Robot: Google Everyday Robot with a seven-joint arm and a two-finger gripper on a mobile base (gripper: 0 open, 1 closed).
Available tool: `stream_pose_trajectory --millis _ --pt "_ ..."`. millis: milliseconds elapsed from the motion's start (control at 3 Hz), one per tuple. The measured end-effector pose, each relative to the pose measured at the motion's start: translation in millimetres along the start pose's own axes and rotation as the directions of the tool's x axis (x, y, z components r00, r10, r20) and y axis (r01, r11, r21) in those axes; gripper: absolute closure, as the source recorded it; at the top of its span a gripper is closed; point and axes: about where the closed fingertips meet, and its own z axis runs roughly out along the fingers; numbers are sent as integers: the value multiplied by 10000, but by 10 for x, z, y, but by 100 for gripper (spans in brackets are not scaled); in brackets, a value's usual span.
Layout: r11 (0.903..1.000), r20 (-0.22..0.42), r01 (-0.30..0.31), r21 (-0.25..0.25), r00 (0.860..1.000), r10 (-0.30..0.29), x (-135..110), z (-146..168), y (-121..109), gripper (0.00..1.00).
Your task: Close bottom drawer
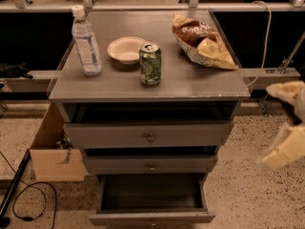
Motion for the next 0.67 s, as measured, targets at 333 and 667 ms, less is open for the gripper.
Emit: stream_pose_trajectory --millis 333,667 --pt "9993 1074 -107 -358 9941 144 373 334 306 0" --pt "9993 1076 -109 -358 9941 147 373 335 307 0"
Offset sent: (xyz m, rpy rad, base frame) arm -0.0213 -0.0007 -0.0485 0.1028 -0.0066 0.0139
